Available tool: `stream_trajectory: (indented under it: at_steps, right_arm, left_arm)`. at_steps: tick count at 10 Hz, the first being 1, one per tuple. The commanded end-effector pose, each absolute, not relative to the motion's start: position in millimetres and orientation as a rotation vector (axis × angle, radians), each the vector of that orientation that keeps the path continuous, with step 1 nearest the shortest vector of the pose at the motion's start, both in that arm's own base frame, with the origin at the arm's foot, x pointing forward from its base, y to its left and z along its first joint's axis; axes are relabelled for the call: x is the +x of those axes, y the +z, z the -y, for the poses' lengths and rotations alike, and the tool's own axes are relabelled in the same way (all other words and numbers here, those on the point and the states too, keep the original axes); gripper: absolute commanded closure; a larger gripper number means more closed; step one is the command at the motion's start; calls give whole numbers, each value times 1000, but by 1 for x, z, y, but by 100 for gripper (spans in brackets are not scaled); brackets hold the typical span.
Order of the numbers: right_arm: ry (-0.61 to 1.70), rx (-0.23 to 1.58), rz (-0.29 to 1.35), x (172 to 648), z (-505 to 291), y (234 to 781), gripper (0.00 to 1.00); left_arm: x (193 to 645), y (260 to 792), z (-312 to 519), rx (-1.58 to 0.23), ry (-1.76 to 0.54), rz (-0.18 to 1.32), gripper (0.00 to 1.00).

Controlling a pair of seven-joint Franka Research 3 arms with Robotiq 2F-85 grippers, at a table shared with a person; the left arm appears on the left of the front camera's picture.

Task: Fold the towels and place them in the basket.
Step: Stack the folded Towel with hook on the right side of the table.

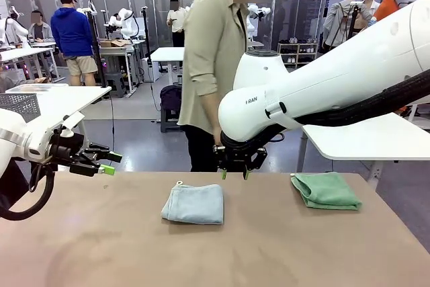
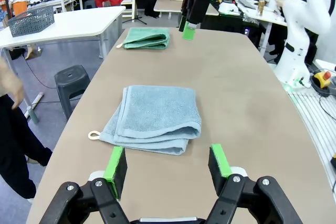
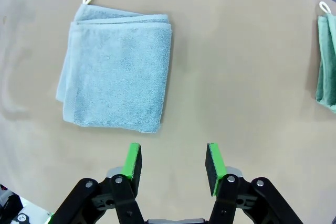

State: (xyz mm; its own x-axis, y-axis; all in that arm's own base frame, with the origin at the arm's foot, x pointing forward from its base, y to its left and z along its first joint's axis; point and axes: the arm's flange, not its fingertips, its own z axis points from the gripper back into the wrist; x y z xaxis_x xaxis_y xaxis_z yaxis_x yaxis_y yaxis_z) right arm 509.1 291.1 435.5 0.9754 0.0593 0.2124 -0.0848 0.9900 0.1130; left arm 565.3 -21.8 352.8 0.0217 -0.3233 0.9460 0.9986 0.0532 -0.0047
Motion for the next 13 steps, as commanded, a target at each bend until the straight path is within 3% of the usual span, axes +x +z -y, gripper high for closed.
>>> stream_trajectory:
  at_steps: [1, 3, 13]
  right_arm:
    - [69, 111, 210, 512, -293, 436, 38]
    - [73, 122, 210, 509, -291, 436, 37]
    - [-146, 265, 102, 565, -314, 320, 37]
  left_arm:
    - [565, 354, 22, -934, -1301, 982, 20]
    - [565, 354, 22, -934, -1301, 982, 20]
    - [565, 354, 22, -934, -1301, 982, 20]
